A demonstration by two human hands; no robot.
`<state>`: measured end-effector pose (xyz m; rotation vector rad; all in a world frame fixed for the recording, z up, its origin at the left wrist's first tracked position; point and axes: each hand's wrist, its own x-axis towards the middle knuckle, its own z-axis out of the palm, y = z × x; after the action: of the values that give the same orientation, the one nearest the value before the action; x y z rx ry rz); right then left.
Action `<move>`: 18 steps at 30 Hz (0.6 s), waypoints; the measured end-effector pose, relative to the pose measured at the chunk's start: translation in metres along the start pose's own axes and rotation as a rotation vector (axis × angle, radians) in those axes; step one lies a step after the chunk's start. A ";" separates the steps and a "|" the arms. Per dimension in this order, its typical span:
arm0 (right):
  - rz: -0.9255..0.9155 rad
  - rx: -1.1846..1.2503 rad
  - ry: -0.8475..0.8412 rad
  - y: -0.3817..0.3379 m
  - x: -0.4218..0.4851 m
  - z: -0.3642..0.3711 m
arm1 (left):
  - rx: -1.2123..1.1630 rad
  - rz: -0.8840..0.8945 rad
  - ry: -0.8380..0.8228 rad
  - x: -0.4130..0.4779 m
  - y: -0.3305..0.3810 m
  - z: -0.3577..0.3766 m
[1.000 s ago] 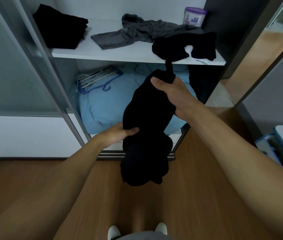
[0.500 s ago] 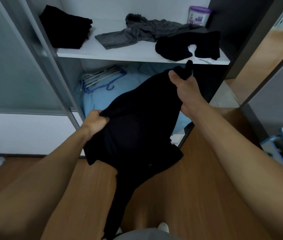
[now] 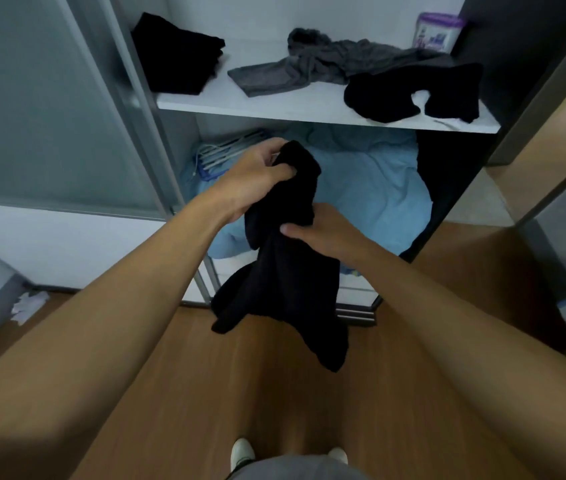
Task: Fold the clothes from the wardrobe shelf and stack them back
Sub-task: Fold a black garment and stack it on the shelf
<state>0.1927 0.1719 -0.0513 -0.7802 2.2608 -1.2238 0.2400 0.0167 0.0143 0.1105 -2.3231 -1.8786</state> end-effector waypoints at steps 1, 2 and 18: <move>0.029 0.117 0.080 -0.002 0.001 0.000 | -0.003 0.024 -0.007 -0.001 -0.003 -0.004; 0.057 0.234 0.130 -0.005 0.001 -0.001 | -0.004 0.031 -0.001 -0.003 -0.010 -0.010; 0.145 1.190 0.245 -0.031 -0.035 -0.061 | 0.312 -0.409 -0.200 -0.038 -0.169 0.051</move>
<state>0.1893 0.2177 0.0101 0.0034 1.2565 -2.2495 0.2631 0.0358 -0.1634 0.4877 -2.9019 -1.7307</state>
